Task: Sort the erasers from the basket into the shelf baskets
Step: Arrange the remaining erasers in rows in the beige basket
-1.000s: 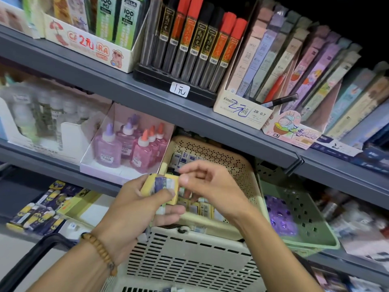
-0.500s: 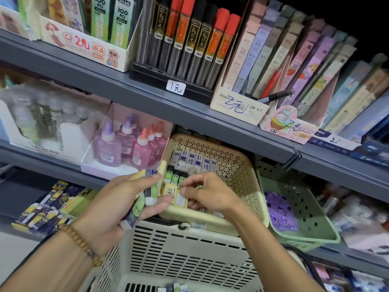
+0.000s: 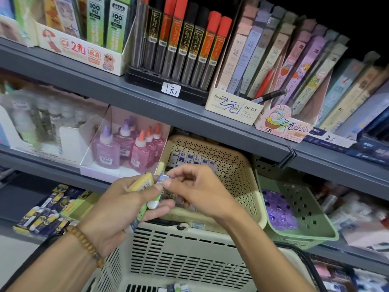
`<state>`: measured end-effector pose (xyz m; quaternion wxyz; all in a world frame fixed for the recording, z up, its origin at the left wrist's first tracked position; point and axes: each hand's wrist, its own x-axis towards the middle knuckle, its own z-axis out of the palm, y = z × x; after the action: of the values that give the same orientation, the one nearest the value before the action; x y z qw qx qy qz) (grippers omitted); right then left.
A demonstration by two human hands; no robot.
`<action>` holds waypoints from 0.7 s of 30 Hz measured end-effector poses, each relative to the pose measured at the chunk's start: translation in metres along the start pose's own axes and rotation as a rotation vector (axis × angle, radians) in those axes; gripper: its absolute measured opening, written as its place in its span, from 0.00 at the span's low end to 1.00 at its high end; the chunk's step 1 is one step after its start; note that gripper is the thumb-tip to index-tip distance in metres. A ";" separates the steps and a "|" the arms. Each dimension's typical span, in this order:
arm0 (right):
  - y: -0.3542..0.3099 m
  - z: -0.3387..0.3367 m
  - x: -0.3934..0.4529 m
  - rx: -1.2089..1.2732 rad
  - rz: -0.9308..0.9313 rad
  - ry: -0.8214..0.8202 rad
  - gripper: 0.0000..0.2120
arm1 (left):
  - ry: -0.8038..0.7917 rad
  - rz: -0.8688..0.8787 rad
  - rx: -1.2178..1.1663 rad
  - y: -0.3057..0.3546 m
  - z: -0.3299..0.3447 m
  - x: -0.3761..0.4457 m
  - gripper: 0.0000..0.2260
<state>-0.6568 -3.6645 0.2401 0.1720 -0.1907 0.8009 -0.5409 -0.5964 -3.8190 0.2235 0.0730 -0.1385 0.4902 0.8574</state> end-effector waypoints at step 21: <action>0.045 -0.045 0.053 -0.107 0.432 0.264 0.05 | 0.096 0.071 -0.373 -0.009 0.002 0.019 0.11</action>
<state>-0.7305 -3.6389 0.2103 0.1674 0.0483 0.8661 -0.4686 -0.6121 -3.8124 0.2114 -0.0077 -0.1729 0.3303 0.9279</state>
